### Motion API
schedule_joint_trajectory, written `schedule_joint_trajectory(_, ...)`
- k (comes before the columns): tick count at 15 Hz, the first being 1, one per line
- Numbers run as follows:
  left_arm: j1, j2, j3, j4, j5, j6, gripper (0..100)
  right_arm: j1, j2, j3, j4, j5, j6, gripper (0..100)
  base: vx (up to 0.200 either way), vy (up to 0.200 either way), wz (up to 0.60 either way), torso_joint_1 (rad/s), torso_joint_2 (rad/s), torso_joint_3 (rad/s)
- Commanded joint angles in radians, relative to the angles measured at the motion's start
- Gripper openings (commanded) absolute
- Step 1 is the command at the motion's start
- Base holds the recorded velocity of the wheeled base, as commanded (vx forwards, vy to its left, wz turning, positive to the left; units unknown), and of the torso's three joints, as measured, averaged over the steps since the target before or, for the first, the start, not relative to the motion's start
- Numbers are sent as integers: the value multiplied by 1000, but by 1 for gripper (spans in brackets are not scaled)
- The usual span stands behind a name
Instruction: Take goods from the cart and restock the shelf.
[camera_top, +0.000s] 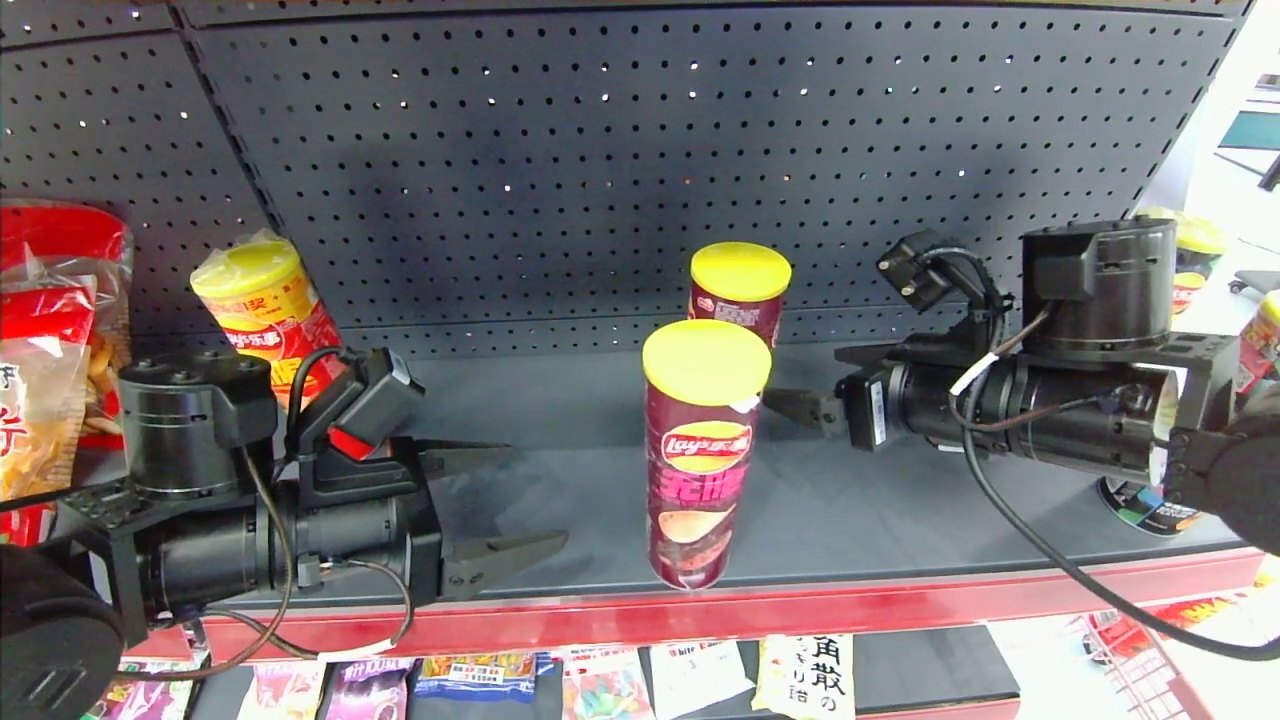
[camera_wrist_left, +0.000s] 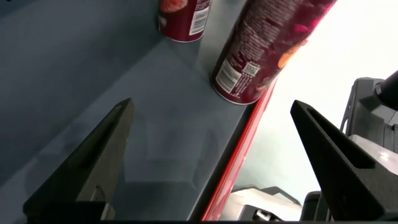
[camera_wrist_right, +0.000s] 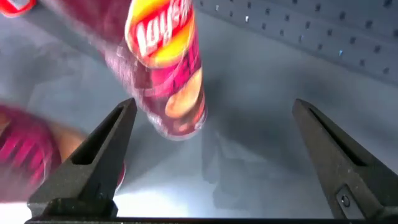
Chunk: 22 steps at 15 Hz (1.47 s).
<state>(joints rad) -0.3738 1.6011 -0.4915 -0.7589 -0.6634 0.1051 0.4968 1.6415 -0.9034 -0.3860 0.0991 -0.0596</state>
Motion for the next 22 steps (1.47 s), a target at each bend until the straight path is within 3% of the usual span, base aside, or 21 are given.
schedule_joint_trajectory(1,0,5,1,0,1,1,100,-1,-42,35,-1,-6,0,100,0,0,0,0,0,0)
schedule_joint_trajectory(4,0,25,-1,0,21,4,100,-7,-95,78,-1,-12,0,100,0,0,0,0,0,0)
schedule_joint_trajectory(7,0,80,-7,0,51,65,100,3,-190,204,-1,-7,-5,100,0,0,0,0,0,0)
schedule_joint_trajectory(8,-7,97,-12,0,56,70,100,8,-235,258,-1,-4,-8,100,0,0,0,0,0,0)
schedule_joint_trajectory(13,-89,178,-82,4,107,70,100,35,-431,442,-1,2,-3,100,0,0,0,0,0,0)
schedule_joint_trajectory(17,-116,260,-147,4,194,70,100,22,-519,474,1,-7,0,100,0,0,0,0,0,0)
schedule_joint_trajectory(22,-154,287,-190,9,219,65,100,-20,-531,474,-1,-4,0,100,0,0,0,0,0,0)
